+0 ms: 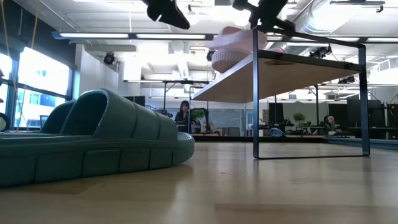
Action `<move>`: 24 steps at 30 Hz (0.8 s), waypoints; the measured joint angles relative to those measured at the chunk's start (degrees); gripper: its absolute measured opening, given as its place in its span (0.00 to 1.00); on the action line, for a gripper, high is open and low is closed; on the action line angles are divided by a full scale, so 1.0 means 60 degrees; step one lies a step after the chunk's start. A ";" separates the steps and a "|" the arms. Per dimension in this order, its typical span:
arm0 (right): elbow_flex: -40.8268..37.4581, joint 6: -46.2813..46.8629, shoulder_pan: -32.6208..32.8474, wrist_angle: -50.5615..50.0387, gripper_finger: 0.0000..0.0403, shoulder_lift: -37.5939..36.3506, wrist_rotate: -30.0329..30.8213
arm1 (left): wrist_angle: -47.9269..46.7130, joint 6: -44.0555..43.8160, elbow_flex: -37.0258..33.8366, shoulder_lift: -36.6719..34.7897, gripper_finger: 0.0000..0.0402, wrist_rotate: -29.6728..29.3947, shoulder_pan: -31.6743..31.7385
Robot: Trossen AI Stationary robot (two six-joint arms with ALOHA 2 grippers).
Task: Pick and place slides into the shelf
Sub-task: Put the pink slide on the shelf
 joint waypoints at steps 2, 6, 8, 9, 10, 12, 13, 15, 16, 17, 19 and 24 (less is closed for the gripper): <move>0.0004 0.0930 0.0142 -0.0526 0.00 0.0082 0.0151 | 0.0003 0.0000 0.0000 0.0000 0.56 0.0000 0.0004; 0.0004 0.2152 0.0229 -0.1161 0.00 0.0524 0.0135 | 0.0004 -0.0003 0.0000 0.0000 0.56 -0.0022 0.0000; 0.0004 0.2306 0.0233 -0.0891 0.00 0.0858 0.0063 | 0.0004 0.0004 0.0000 0.0000 0.56 -0.0015 0.0000; 0.0002 0.2304 0.0233 -0.0652 0.00 0.1041 0.0035 | 0.0004 0.0007 0.0000 0.0000 0.56 0.0010 0.0000; 0.0004 0.2280 0.0233 -0.0437 0.00 0.1192 0.0000 | 0.0004 0.0007 0.0000 0.0000 0.56 0.0011 0.0000; 0.0004 0.2266 0.0233 -0.0118 0.00 0.1474 -0.0124 | 0.0004 0.0011 0.0000 0.0000 0.56 0.0015 0.0004; 0.0004 0.2277 0.0233 -0.0058 0.00 0.1599 -0.0162 | 0.0000 0.0012 0.0000 0.0000 0.56 0.0018 0.0004; 0.0004 0.2272 0.0229 0.0037 0.00 0.1799 -0.0176 | -0.0008 0.0029 0.0000 0.0000 0.56 0.0047 0.0004; 0.0004 0.2276 0.0211 0.0070 0.00 0.1863 -0.0173 | -0.0042 0.0029 0.0000 0.0000 0.56 0.0047 0.0004; 0.0004 0.2279 0.0182 0.0140 0.00 0.1898 -0.0132 | -0.0094 0.0029 0.0000 0.0000 0.56 0.0047 0.0004; 0.0004 0.2276 0.0096 0.0248 0.00 0.1907 -0.0110 | -0.0183 0.0003 0.0000 0.0004 0.56 0.0077 0.0004; 0.0000 0.1797 -0.0178 0.0972 0.00 0.1842 0.0173 | -0.0177 -0.0004 -0.0004 0.0004 0.56 0.0131 0.0004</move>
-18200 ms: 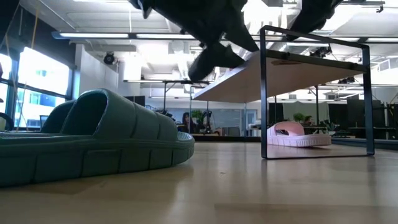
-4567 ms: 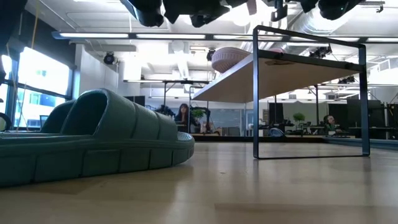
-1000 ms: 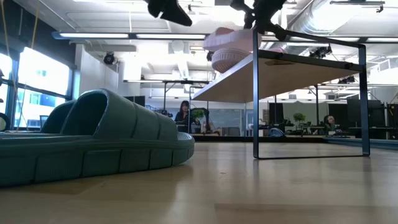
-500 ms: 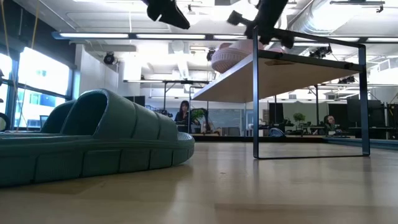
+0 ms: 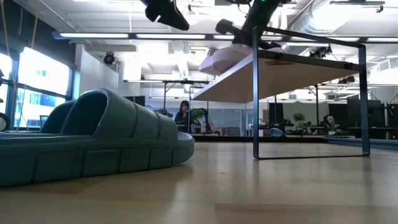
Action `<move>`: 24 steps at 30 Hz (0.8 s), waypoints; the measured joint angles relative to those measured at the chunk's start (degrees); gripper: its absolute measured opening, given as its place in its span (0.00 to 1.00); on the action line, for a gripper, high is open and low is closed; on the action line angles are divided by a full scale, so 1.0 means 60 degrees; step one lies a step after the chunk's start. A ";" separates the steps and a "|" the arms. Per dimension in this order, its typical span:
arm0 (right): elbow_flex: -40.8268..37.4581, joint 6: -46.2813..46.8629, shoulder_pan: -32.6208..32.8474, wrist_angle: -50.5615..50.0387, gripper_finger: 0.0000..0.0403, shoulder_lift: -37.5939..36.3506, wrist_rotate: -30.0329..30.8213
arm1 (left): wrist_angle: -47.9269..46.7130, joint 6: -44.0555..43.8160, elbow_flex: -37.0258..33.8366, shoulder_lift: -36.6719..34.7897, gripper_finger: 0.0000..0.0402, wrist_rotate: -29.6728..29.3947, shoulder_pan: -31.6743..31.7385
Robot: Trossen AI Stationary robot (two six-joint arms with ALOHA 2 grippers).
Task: Pick and place slides into the shelf
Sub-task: Put the pink slide on the shelf
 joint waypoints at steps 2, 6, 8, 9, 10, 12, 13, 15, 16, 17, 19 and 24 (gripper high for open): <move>0.0004 -0.0270 -0.0162 0.0385 0.00 -0.0007 -0.0029 | -0.0002 0.0000 0.0000 0.0000 0.56 0.0055 0.0000; 0.0004 -0.0525 -0.0433 0.0429 0.00 0.0077 -0.0528 | 0.0009 -0.0003 0.0000 0.0004 0.56 0.0109 0.0000; 0.0000 -0.0764 -0.0503 0.0306 0.00 0.0132 -0.0730 | 0.0034 -0.0004 0.0000 0.0004 0.56 0.0116 0.0000; 0.0000 -0.0842 -0.0521 0.0326 0.00 0.0152 -0.0812 | 0.0035 -0.0004 0.0000 0.0004 0.56 0.0116 0.0000; 0.0000 -0.0890 -0.0526 0.0317 0.00 0.0167 -0.0873 | 0.0032 -0.0004 0.0000 0.0004 0.56 0.0114 0.0000; 0.0000 -0.1117 -0.0529 0.0322 0.00 0.0175 -0.0903 | 0.0009 0.0000 0.0000 0.0004 0.56 0.0098 0.0004; 0.0000 -0.1187 -0.0529 0.0326 0.00 0.0177 -0.0904 | -0.0033 0.0013 -0.0001 0.0006 0.56 0.0094 0.0007; 0.0000 -0.1339 -0.0529 0.0326 0.02 0.0207 -0.1093 | 0.0022 0.0080 -0.0084 0.0074 0.56 0.0071 0.0007; 0.0000 -0.1366 -0.0532 0.0323 0.03 0.0218 -0.1207 | 0.0006 0.0080 -0.0181 0.0095 0.56 0.0058 0.0007; 0.0000 -0.1364 -0.0536 0.0322 0.04 0.0234 -0.1322 | -0.0031 0.0080 -0.0306 0.0098 0.56 0.0058 0.0007; 0.0000 -0.1377 -0.0536 0.0332 0.07 0.0267 -0.1400 | 0.0196 0.0048 -0.0618 0.0110 0.56 0.0054 0.0007; 0.0000 -0.1543 -0.0529 0.0382 0.15 0.0346 -0.1588 | 0.0923 -0.0039 -0.1378 0.0142 0.56 -0.0025 0.0007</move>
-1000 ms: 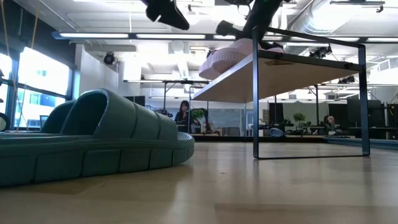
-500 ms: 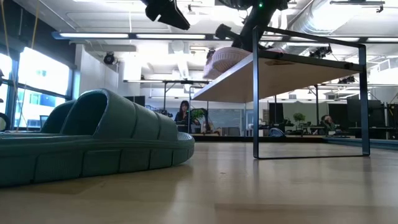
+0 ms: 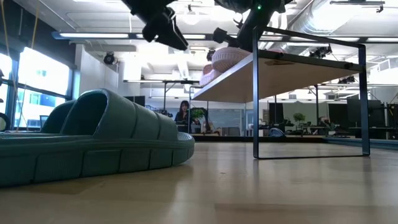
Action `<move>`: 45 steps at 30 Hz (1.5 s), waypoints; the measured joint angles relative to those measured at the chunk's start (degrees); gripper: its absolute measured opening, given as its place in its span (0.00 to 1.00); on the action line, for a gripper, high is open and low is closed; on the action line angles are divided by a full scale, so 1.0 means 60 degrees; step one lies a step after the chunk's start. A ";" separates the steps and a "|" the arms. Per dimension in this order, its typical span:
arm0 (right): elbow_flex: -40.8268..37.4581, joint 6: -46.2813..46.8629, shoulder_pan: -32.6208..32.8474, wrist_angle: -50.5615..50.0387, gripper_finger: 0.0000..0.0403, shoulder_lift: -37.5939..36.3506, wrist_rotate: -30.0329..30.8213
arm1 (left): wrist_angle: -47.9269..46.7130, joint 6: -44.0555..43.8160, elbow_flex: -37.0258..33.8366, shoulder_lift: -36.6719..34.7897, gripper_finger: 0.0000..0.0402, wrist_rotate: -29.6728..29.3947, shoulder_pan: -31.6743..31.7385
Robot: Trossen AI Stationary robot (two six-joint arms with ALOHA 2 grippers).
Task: Pick and place slides into the shelf
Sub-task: Put the pink slide on the shelf
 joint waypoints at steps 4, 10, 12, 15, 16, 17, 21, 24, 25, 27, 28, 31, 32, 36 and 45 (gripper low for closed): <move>0.0000 -0.0218 0.0000 0.0007 0.19 0.0046 -0.0124 | 0.0770 -0.0001 -0.0355 -0.0004 0.56 -0.0139 0.0000; 0.0000 -0.0618 0.0004 0.0009 0.23 0.0047 -0.0499 | 0.2820 0.0093 -0.0633 -0.0004 0.56 -0.0760 0.0000; 0.0000 -0.0786 0.0000 0.0013 0.24 0.0043 -0.0632 | 0.3178 0.0512 -0.0633 0.0011 0.56 -0.1028 0.0000; 0.0000 -0.1070 0.0002 0.0018 0.27 0.0043 -0.0830 | 0.3374 0.1321 -0.0627 0.0330 0.56 -0.1234 0.0000; 0.0000 -0.1126 0.0000 0.0022 0.27 0.0043 -0.0941 | 0.3434 0.1518 -0.0629 0.0534 0.56 -0.1251 0.0008; 0.0000 -0.1239 0.0001 0.0022 0.28 0.0039 -0.1019 | 0.3581 0.1662 -0.0629 0.0757 0.56 -0.1252 0.0067; 0.0000 -0.1527 0.0016 0.0018 0.32 -0.0116 -0.1056 | 0.4120 0.2220 -0.0629 0.1551 0.56 -0.1244 0.0260; 0.0000 -0.1748 0.0093 -0.0008 0.34 -0.0268 -0.0949 | 0.4488 0.2472 -0.0629 0.1810 0.56 -0.1469 0.0424; 0.0000 -0.1828 0.0134 -0.0001 0.34 -0.0330 -0.0925 | 0.4607 0.2559 -0.0629 0.1836 0.56 -0.1472 0.0450; 0.0000 -0.1977 0.0203 0.0065 0.35 -0.0444 -0.0788 | 0.5011 0.2617 -0.0625 0.1904 0.56 -0.1505 0.0471; 0.0000 -0.2089 0.0225 0.0042 0.35 -0.0486 -0.0744 | 0.5145 0.2650 -0.0625 0.1916 0.56 -0.1505 0.0542; 0.0000 -0.2452 0.0313 0.0039 0.35 -0.0656 -0.0736 | 0.5571 0.2929 -0.0625 0.1916 0.56 -0.1161 0.0705; 0.0000 -0.2571 0.0333 0.0019 0.35 -0.0734 -0.0733 | 0.5592 0.3039 -0.0625 0.1925 0.56 -0.0960 0.0777; 0.0000 -0.3137 0.0473 0.0005 0.35 -0.1129 -0.0702 | 0.5592 0.3261 -0.0636 0.2108 0.56 -0.0645 0.1047; 0.0000 -0.4449 0.1093 0.0016 0.35 -0.2088 -0.0044 | 0.6024 0.3484 -0.0445 0.2761 0.56 -0.0565 0.1398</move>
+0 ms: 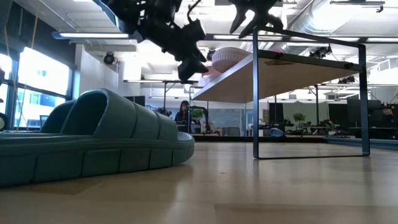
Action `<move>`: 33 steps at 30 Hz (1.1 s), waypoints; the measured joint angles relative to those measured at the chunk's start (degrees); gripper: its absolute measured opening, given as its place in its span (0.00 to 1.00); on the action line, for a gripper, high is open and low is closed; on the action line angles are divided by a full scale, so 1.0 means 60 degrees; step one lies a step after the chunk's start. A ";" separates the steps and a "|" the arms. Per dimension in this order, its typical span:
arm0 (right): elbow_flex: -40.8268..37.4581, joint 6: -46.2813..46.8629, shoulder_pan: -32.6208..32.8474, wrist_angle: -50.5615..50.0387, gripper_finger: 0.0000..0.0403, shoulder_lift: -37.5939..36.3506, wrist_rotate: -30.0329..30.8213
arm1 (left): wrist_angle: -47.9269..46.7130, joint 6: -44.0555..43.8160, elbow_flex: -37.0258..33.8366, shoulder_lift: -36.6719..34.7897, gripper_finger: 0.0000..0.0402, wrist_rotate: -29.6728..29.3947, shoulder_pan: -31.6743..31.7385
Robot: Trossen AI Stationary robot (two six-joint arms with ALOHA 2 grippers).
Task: Pick and place slides into the shelf
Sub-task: Put the pink slide on the shelf
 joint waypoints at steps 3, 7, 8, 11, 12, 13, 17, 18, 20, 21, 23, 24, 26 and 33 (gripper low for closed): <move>0.0000 -0.0333 0.0151 -0.0007 0.35 -0.0133 0.0107 | -0.0001 0.0201 0.0333 0.0316 0.56 0.0000 -0.0003; 0.0000 -0.0517 0.0336 -0.0053 0.35 -0.0178 0.0275 | -0.0119 0.0685 0.0802 0.0687 0.56 -0.0221 -0.0028; 0.0000 -0.0548 0.0382 -0.0063 0.35 -0.0182 0.0326 | -0.0241 0.0853 0.0893 0.0750 0.55 -0.0332 -0.0032; 0.0000 -0.0608 0.0523 -0.0116 0.34 -0.0182 0.0428 | -0.0413 0.1208 0.0989 0.0802 0.49 -0.0618 -0.0036; 0.0000 -0.0624 0.0568 -0.0150 0.34 -0.0182 0.0473 | -0.0430 0.1279 0.0993 0.0802 0.46 -0.0633 -0.0036; 0.0000 -0.0638 0.0608 -0.0188 0.34 -0.0182 0.0539 | -0.0470 0.1312 0.0993 0.0802 0.42 -0.0654 -0.0036; 0.0000 -0.0698 0.0692 -0.0279 0.34 -0.0183 0.0752 | -0.0483 0.1338 0.0993 0.0798 0.27 -0.0659 -0.0034; 0.0000 -0.0699 0.0697 -0.0304 0.34 -0.0182 0.0784 | -0.0486 0.1338 0.0993 0.0798 0.23 -0.0659 -0.0036; 0.0000 -0.0795 0.0728 -0.0306 0.34 -0.0182 0.0851 | -0.0490 0.1338 0.0993 0.0798 0.14 -0.0649 -0.0036; 0.0000 -0.0856 0.0728 -0.0303 0.34 -0.0182 0.0905 | -0.0486 0.1326 0.0993 0.0798 0.10 -0.0597 -0.0044; 0.0000 -0.0893 0.0728 -0.0312 0.34 -0.0182 0.1036 | -0.0477 0.1306 0.0993 0.0798 0.03 -0.0505 -0.0131; 0.0000 -0.0901 0.0728 -0.0311 0.34 -0.0182 0.1038 | -0.0457 0.1306 0.0993 0.0776 0.02 -0.0506 -0.0160; 0.0000 -0.0952 0.0727 -0.0310 0.34 -0.0182 0.1043 | -0.0405 0.1306 0.0993 0.0680 0.03 -0.0452 -0.0166; -0.0007 -0.1293 0.0728 -0.0275 0.34 -0.0577 0.1087 | -0.0286 0.1617 0.0996 -0.0190 0.02 -0.0179 -0.0382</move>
